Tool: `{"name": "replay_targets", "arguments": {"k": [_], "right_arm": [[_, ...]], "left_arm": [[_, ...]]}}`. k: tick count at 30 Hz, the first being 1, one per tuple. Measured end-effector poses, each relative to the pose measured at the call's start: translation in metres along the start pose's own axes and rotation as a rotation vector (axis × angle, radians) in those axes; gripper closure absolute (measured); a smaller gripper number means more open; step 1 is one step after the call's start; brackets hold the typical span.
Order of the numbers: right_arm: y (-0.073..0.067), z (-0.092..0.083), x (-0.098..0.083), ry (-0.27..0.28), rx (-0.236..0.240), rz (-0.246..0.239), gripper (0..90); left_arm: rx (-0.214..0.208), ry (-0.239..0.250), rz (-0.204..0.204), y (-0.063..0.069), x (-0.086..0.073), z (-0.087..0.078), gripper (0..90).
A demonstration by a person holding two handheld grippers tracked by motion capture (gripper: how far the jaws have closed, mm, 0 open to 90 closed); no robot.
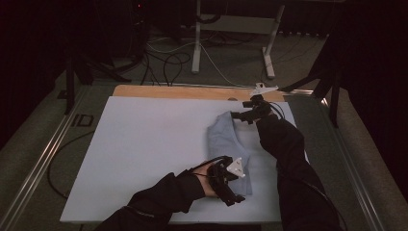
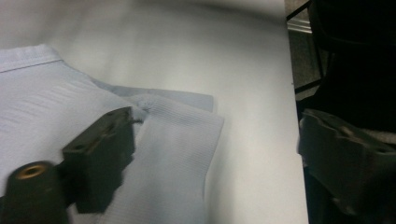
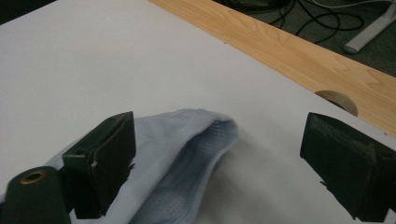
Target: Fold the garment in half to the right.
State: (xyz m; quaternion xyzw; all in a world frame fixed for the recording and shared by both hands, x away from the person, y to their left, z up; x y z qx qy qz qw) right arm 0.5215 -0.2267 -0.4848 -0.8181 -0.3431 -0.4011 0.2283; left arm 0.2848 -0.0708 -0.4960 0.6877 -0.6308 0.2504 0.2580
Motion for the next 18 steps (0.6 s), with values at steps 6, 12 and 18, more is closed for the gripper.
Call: {"name": "replay_targets", "arguments": {"k": [6,12,18], "right_arm": [[-0.012,-0.007,-0.002,0.005,0.028,0.003,10.4],[-0.029,-0.011,-0.002,0.001,0.057,-0.010,10.4],[-0.044,-0.018,-0.005,0.002,0.060,-0.035,10.4]], "left_arm": [[-0.003,0.004,0.029,-0.001,-0.003,-0.004,0.9],[-0.027,0.033,0.029,-0.005,-0.007,-0.009,0.5],[-0.007,0.017,0.005,-0.010,-0.020,-0.019,0.5]]}}
Point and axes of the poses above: each handheld gripper's, and its own axes: z roughly forward along the jaws, x roughly out of its top, y roughly to its right, the point moved 3 cm from there along z, roughly forward along the jaws, and after that the axes turned 1 degree about -x, right-handed, at the moved point
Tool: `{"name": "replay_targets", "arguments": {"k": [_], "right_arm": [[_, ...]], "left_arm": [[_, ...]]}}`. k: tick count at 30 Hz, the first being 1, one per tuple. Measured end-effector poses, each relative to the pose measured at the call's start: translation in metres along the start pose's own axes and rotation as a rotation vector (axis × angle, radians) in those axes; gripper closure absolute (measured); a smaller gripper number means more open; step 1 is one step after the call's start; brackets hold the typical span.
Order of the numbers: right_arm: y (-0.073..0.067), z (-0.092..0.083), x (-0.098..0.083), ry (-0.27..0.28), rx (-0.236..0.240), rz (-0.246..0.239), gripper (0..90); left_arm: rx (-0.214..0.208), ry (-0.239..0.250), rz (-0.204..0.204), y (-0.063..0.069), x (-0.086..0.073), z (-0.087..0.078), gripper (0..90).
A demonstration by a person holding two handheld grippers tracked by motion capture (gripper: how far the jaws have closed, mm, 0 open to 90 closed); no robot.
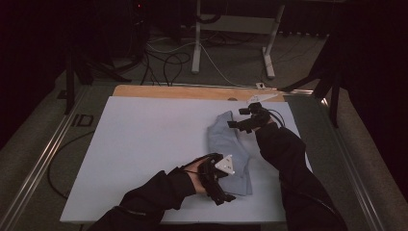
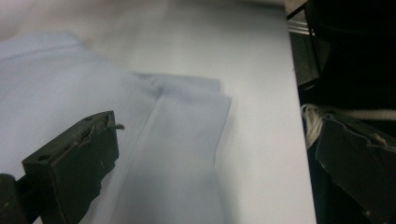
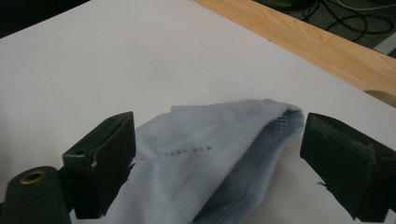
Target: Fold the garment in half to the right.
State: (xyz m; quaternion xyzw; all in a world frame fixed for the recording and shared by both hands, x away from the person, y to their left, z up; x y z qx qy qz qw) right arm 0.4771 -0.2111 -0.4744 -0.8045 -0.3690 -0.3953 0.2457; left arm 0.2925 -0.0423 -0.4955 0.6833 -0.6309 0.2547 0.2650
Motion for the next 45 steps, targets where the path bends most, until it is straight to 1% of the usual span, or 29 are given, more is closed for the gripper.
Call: {"name": "replay_targets", "arguments": {"k": [2,7,8,10,11,12,13,15,16,17,18,19,20,21,22,23,24,27,28,30,32,33,34,36,39,40,41,42,45], "right_arm": [[-0.004,-0.002,-0.002,0.000,0.007,-0.009,10.4],[-0.012,-0.009,-0.007,0.002,-0.015,-0.032,10.2],[-0.013,-0.010,-0.008,0.004,-0.016,-0.029,10.1],[-0.013,-0.014,-0.010,0.009,-0.038,-0.036,9.8],[-0.013,-0.014,-0.010,0.009,-0.038,-0.036,9.8],[-0.012,-0.018,-0.012,0.008,-0.056,-0.035,9.8],[-0.012,-0.019,-0.014,0.004,-0.054,-0.027,9.8],[-0.012,-0.022,-0.017,0.007,-0.053,-0.013,9.8],[-0.011,-0.022,-0.018,0.011,-0.051,-0.002,9.8],[-0.011,-0.022,-0.018,0.011,-0.051,-0.002,9.8],[-0.011,-0.021,-0.021,0.007,-0.059,0.013,9.7],[-0.011,-0.019,-0.022,0.006,-0.070,0.018,9.7],[-0.011,-0.018,-0.023,0.008,-0.079,0.029,9.7],[-0.011,-0.018,-0.023,0.008,-0.079,0.029,9.7],[-0.008,-0.013,-0.024,0.004,-0.072,0.058,9.7],[-0.008,-0.013,-0.024,0.004,-0.072,0.058,9.7],[-0.007,-0.006,-0.024,-0.009,-0.079,0.073,9.9],[-0.007,0.005,-0.023,-0.019,-0.082,0.081,11.9],[-0.007,0.005,-0.023,-0.019,-0.082,0.081,11.9],[-0.001,0.018,-0.023,-0.029,-0.103,0.102,13.0],[0.004,0.027,-0.025,-0.050,-0.122,0.117,13.7],[0.004,0.027,-0.025,-0.050,-0.122,0.117,13.7],[0.007,0.031,-0.026,-0.064,-0.129,0.116,14.8],[0.014,0.039,-0.031,-0.106,-0.137,0.137,20.8],[0.017,0.043,-0.037,-0.137,-0.132,0.147,30.7],[0.017,0.043,-0.037,-0.137,-0.132,0.147,30.7],[0.018,0.044,-0.039,-0.147,-0.140,0.147,34.6],[0.020,0.044,-0.043,-0.165,-0.151,0.148,43.1],[0.023,0.044,-0.047,-0.194,-0.152,0.147,51.8]], "left_arm": [[0.008,0.010,-0.013,-0.001,-0.004,-0.005,0.5],[0.037,0.026,-0.031,-0.002,-0.013,-0.015,0.5],[0.059,0.030,-0.032,-0.003,-0.018,-0.022,0.5],[0.065,0.031,-0.045,-0.003,-0.024,-0.030,0.5],[0.065,0.031,-0.045,-0.003,-0.024,-0.030,0.5],[0.068,0.034,-0.049,-0.003,-0.028,-0.035,0.5],[0.078,0.030,-0.059,-0.003,-0.036,-0.045,0.5],[0.098,0.038,-0.085,-0.004,-0.046,-0.055,0.5],[0.109,0.046,-0.100,-0.004,-0.051,-0.060,0.5],[0.109,0.046,-0.100,-0.004,-0.051,-0.060,0.5],[0.122,0.058,-0.126,-0.006,-0.062,-0.070,0.5],[0.134,0.064,-0.147,-0.006,-0.068,-0.074,0.5],[0.146,0.067,-0.158,-0.007,-0.073,-0.078,0.5],[0.146,0.067,-0.158,-0.007,-0.073,-0.078,0.5],[0.154,0.071,-0.171,-0.007,-0.079,-0.081,0.5],[0.168,0.078,-0.185,-0.008,-0.084,-0.084,0.5],[0.186,0.084,-0.210,-0.009,-0.094,-0.090,0.5],[0.211,0.092,-0.241,-0.010,-0.108,-0.097,0.5],[0.211,0.092,-0.241,-0.010,-0.108,-0.097,0.5],[0.229,0.107,-0.267,-0.011,-0.118,-0.102,0.5],[0.244,0.121,-0.282,-0.010,-0.123,-0.104,0.5],[0.244,0.121,-0.282,-0.010,-0.123,-0.104,0.5],[0.252,0.121,-0.286,-0.010,-0.126,-0.106,0.5],[0.268,0.125,-0.295,-0.008,-0.133,-0.109,0.5],[0.279,0.140,-0.314,-0.007,-0.141,-0.113,0.5],[0.279,0.140,-0.314,-0.007,-0.141,-0.113,0.5],[0.287,0.149,-0.319,-0.007,-0.143,-0.115,0.5],[0.302,0.163,-0.329,-0.006,-0.148,-0.118,0.5],[0.326,0.180,-0.335,-0.005,-0.155,-0.122,0.5]]}}
Point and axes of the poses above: each handheld gripper's, and its own axes: z roughly forward along the jaws, x roughly out of its top, y roughly to its right, the point moved 3 cm from there along z, roughly forward along the jaws, and after that the axes turned 1 degree about -x, right-handed, at the moved point
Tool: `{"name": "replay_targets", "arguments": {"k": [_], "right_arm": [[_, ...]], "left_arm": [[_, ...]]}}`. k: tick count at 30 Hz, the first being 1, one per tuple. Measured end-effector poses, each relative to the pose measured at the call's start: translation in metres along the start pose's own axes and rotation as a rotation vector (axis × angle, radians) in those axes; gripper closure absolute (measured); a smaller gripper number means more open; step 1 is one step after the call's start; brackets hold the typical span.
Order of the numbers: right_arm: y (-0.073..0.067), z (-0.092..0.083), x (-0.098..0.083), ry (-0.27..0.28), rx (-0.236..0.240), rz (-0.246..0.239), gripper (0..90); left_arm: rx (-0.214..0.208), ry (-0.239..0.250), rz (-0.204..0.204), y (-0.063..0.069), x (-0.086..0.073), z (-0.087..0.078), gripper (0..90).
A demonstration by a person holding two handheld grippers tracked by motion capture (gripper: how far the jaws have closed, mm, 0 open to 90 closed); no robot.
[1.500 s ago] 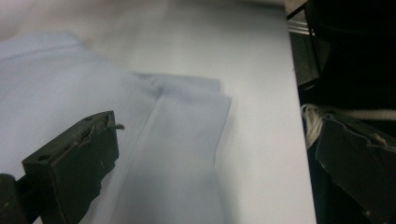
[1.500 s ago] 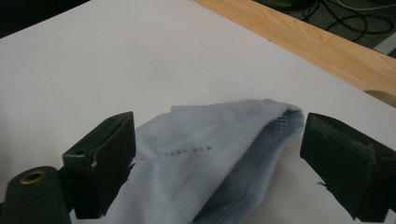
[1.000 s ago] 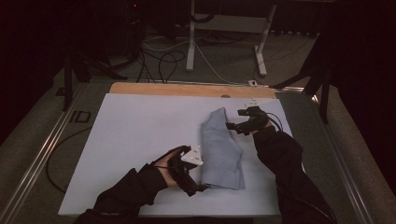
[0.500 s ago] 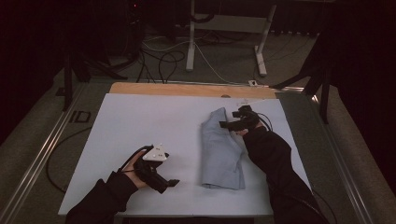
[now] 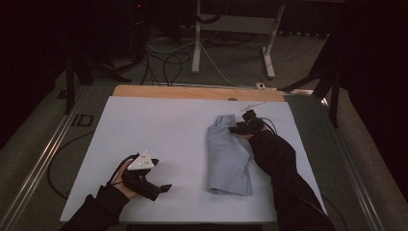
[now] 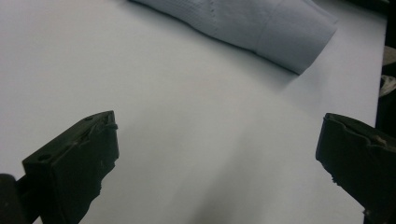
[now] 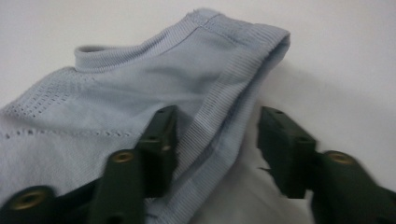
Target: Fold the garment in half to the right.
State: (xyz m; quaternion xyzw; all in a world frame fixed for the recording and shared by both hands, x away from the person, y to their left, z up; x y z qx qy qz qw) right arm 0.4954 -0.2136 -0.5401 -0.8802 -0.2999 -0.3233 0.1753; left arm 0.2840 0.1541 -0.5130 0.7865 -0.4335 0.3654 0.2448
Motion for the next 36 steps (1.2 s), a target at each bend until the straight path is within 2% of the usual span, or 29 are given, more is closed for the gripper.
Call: {"name": "replay_targets", "arguments": {"k": [1,2,3,4,5,6,9,11,12,15,21,23,29,32,36], "right_arm": [[0.000,0.000,0.000,0.000,0.000,0.000,51.8],[0.001,0.001,-0.001,-0.007,0.004,-0.001,55.6],[0.000,0.002,-0.002,-0.017,0.019,-0.007,64.3],[0.000,0.002,-0.002,-0.017,0.019,-0.007,64.3],[-0.002,0.001,-0.001,-0.016,0.021,-0.025,75.8],[-0.003,0.000,0.000,-0.010,0.014,-0.036,81.2],[-0.008,-0.005,0.006,0.017,0.010,-0.068,84.9],[-0.010,-0.007,0.008,0.028,0.012,-0.077,85.0],[-0.012,-0.010,0.013,0.062,0.028,-0.074,85.1],[-0.013,-0.012,0.019,0.108,0.075,-0.068,85.2],[-0.005,0.003,0.019,0.053,0.057,-0.054,85.1],[-0.003,0.007,0.017,0.027,0.029,-0.055,85.0],[-0.002,0.012,0.016,0.000,-0.002,-0.066,83.4],[-0.003,0.017,0.014,-0.009,-0.026,-0.068,76.1],[-0.002,0.016,0.015,-0.011,-0.027,-0.050,65.0]], "left_arm": [[0.000,0.000,0.000,0.000,0.000,0.000,0.6],[0.004,0.004,-0.002,-0.001,-0.002,-0.001,0.6],[0.009,0.010,-0.014,-0.002,-0.007,-0.003,0.5],[0.009,0.010,-0.014,-0.002,-0.007,-0.003,0.5],[0.020,0.012,-0.024,-0.003,-0.011,-0.004,0.5],[0.025,0.014,-0.030,-0.004,-0.013,-0.005,0.5],[0.037,0.013,-0.034,-0.005,-0.018,-0.006,0.5],[0.038,0.012,-0.034,-0.005,-0.019,-0.006,0.5],[0.037,0.016,-0.034,-0.005,-0.020,-0.006,0.5],[0.042,0.036,-0.045,-0.007,-0.022,-0.009,0.5],[0.065,0.037,-0.056,-0.011,-0.025,-0.012,0.5],[0.073,0.037,-0.060,-0.013,-0.026,-0.014,0.5],[0.092,0.039,-0.075,-0.017,-0.031,-0.018,0.5],[0.096,0.041,-0.079,-0.018,-0.032,-0.019,0.5],[0.098,0.043,-0.079,-0.019,-0.033,-0.019,0.5]]}}
Point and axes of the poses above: each handheld gripper's, and its own axes: z roughly forward along the jaws, x roughly out of its top, y roughly to its right, the point moved 3 cm from there along z, roughly forward along the jaws, and after that the axes turned 1 degree about -x, right-handed, at the moved point
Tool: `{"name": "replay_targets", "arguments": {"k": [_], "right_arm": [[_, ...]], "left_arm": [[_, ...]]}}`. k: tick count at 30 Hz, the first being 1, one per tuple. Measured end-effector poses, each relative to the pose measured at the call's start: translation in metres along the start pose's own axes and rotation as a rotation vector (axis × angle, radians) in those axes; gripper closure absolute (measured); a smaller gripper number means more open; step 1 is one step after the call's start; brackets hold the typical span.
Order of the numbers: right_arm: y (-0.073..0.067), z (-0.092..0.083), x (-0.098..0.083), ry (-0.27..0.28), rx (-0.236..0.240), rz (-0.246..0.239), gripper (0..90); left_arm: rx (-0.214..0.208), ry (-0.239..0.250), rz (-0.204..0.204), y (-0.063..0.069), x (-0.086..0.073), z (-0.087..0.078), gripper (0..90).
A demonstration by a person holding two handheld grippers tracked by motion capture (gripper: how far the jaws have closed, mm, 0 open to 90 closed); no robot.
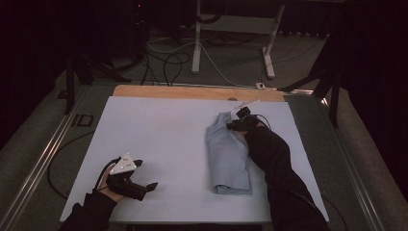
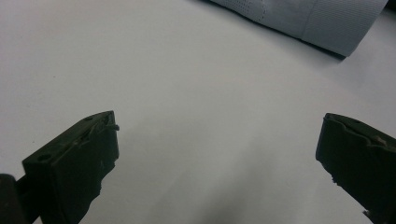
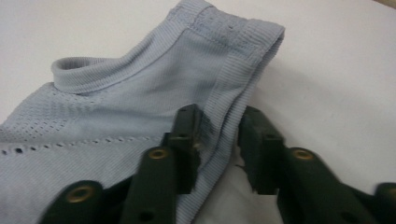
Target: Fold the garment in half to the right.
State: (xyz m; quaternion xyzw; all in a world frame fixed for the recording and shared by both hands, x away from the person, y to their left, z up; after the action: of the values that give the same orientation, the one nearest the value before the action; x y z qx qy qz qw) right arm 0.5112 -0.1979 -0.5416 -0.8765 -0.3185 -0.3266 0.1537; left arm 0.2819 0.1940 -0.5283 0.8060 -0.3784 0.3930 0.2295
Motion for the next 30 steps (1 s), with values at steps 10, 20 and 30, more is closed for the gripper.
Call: {"name": "replay_targets", "arguments": {"k": [10,20,30], "right_arm": [[-0.009,-0.020,0.009,0.048,0.048,-0.008,30.6],[-0.019,-0.041,0.008,0.119,0.141,-0.003,13.3],[-0.040,-0.074,0.008,0.177,0.139,-0.048,13.4]], "left_arm": [[0.014,0.011,-0.009,-0.003,-0.001,-0.002,0.5],[0.018,0.019,-0.006,-0.005,-0.001,-0.005,0.5],[0.032,0.011,-0.004,-0.006,-0.004,-0.005,0.5]]}}
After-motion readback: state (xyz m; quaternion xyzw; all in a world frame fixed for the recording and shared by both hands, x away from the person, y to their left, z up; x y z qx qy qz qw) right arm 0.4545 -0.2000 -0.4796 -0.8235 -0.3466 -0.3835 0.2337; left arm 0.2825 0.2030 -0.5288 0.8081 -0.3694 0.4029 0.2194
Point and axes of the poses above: each handheld gripper's, and its own axes: z roughly forward along the jaws, x roughly out of its top, y roughly to its right, the point moved 3 cm from there along z, roughly forward along the jaws, and after that the axes turned 1 degree about -x, right-handed, at the moved point
